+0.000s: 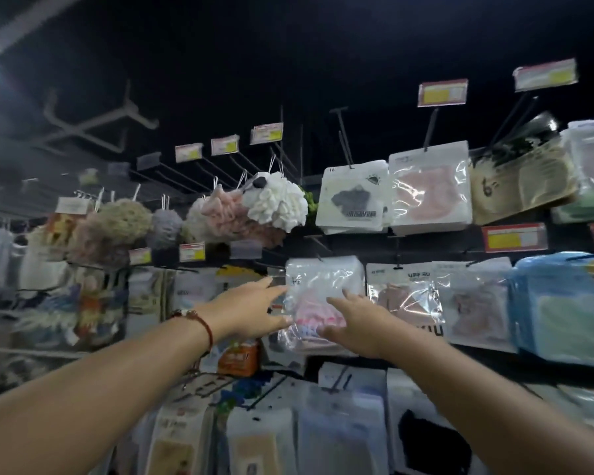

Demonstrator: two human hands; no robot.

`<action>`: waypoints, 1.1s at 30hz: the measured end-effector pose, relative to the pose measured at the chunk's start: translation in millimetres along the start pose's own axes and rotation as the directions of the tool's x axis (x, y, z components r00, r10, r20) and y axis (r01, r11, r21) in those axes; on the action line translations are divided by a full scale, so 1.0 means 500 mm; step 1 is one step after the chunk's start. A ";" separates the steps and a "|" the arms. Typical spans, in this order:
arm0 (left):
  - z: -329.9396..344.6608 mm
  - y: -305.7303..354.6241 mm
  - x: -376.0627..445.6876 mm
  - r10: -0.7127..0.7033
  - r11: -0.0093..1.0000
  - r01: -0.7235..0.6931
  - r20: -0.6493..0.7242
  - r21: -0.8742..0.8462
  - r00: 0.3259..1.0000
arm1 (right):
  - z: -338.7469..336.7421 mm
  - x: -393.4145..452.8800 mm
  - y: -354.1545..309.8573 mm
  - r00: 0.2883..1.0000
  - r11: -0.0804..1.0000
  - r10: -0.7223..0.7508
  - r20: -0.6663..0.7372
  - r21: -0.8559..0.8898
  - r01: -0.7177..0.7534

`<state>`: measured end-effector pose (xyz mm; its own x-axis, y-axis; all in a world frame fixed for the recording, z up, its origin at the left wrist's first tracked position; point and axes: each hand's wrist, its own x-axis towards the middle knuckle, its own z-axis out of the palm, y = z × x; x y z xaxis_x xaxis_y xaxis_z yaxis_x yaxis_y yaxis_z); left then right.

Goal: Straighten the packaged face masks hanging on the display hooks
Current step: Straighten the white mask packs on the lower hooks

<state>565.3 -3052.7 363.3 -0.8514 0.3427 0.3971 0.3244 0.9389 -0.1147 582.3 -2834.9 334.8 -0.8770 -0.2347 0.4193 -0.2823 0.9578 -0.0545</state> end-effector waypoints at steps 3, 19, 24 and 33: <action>0.028 -0.010 0.044 0.056 0.998 -0.056 -0.040 0.005 0.998 | 0.014 0.033 0.000 0.999 0.998 0.046 0.007 -0.038 -0.046; 0.115 -0.057 0.196 0.143 0.987 -0.156 -0.219 -0.041 0.965 | 0.023 0.178 0.008 0.986 0.978 0.091 -0.136 -0.174 -0.114; 0.134 -0.076 0.225 0.176 0.974 -0.205 -0.252 -0.094 0.952 | 0.027 0.178 0.012 0.974 0.975 0.163 -0.155 -0.127 -0.183; 0.161 -0.090 0.251 0.229 0.946 -0.276 -0.253 -0.170 0.940 | 0.053 0.169 0.032 0.966 0.977 0.204 -0.160 -0.035 -0.212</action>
<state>410.8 -3049.4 345.2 -0.6220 0.5292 0.5771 0.6121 0.7883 -0.0633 493.2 -2843.6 345.4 -0.8426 -0.0044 0.5385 -0.0757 0.9910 -0.1103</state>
